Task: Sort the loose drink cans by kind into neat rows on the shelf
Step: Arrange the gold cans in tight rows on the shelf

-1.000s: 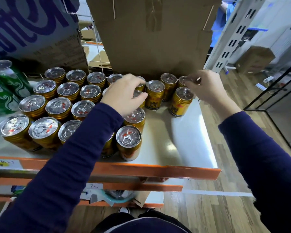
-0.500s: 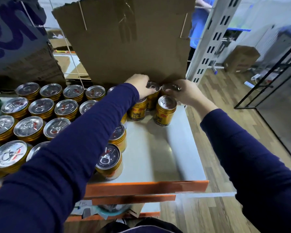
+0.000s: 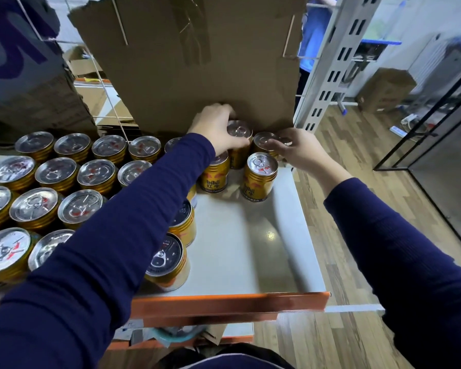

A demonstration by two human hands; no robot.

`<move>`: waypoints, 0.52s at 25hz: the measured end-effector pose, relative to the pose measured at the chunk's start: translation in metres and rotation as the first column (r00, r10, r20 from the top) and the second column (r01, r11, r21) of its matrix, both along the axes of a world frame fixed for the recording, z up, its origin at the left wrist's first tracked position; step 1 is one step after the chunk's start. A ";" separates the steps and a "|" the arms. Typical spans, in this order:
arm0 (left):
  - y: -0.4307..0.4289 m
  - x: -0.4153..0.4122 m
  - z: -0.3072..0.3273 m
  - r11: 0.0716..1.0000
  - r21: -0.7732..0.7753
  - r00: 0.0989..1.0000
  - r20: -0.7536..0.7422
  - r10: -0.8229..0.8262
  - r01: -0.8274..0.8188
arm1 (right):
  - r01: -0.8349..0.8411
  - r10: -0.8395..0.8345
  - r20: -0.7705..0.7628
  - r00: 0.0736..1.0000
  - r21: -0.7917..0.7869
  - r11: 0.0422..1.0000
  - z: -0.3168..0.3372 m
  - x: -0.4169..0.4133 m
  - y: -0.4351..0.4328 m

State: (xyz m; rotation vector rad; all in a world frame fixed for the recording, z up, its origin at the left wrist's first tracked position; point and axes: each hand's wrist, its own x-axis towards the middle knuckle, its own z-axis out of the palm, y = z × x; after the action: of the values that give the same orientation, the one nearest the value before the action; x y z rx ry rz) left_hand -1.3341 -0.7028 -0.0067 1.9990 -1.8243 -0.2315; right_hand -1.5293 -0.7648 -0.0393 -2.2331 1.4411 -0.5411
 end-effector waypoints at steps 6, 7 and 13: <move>0.031 0.009 0.048 0.964 -0.267 0.995 -0.103 -0.013 -0.015 | 0.051 -0.079 0.167 0.983 0.167 0.985 0.000 0.005 0.007; 0.037 0.011 0.054 0.961 -0.274 0.994 -0.110 -0.013 -0.018 | 0.067 -0.096 0.170 0.981 0.168 0.984 0.002 0.008 0.007; 0.074 0.010 0.057 0.991 -0.068 0.993 0.023 -0.112 0.114 | 0.093 -0.092 0.016 0.996 -0.096 0.991 0.014 0.004 0.019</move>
State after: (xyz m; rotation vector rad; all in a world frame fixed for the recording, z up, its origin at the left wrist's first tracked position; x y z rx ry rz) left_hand -1.3238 -0.6291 0.0501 1.8598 -1.9335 -0.1802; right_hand -1.5252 -0.7458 -0.0251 -2.2418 1.5495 -0.6660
